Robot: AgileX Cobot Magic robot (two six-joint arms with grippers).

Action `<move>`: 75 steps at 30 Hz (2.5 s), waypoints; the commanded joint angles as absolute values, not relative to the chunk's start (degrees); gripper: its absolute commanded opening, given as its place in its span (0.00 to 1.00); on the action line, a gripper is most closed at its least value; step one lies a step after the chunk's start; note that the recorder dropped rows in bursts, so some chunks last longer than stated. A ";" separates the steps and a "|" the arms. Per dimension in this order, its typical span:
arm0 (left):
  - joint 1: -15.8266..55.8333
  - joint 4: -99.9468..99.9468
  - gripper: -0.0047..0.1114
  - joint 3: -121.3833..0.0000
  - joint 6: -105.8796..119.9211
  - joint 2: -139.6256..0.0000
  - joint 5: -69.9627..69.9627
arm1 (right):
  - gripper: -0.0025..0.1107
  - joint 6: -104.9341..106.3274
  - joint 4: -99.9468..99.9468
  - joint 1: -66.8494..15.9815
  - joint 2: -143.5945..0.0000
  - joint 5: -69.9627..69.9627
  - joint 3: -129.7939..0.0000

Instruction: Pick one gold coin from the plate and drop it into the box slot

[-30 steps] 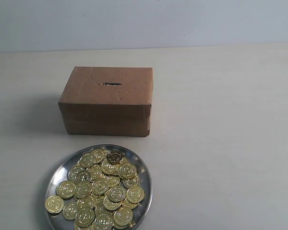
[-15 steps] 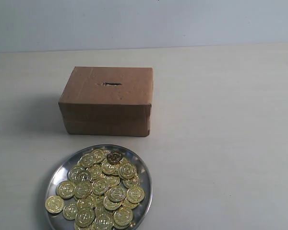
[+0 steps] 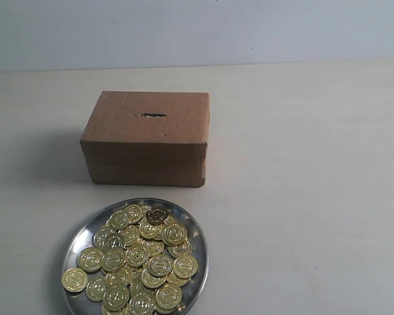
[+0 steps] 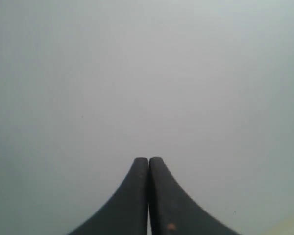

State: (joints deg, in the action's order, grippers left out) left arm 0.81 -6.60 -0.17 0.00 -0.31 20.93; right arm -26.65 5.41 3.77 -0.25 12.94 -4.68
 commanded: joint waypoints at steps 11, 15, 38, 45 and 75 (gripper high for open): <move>1.11 -6.41 0.04 0.00 0.00 0.00 20.67 | 0.02 16.35 15.75 3.99 -26.68 -31.31 -30.77; 1.11 -6.41 0.04 0.00 0.00 0.00 20.67 | 0.02 33.57 31.65 1.16 -36.98 -33.57 -35.06; 1.11 -6.41 0.04 0.00 0.00 0.00 20.67 | 0.02 43.43 29.15 -32.43 -86.62 -37.74 -48.19; 1.11 -6.41 0.04 0.00 0.00 0.00 20.67 | 0.02 45.94 29.15 -38.37 -94.30 -37.74 -53.50; 1.11 -6.41 0.04 0.00 0.00 0.00 20.67 | 0.32 41.18 23.54 -51.32 -111.71 -43.93 -69.12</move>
State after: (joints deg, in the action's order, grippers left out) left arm 0.81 -6.60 -0.17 0.00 -0.31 20.93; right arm 43.42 24.70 -51.25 -111.29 -43.43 -68.07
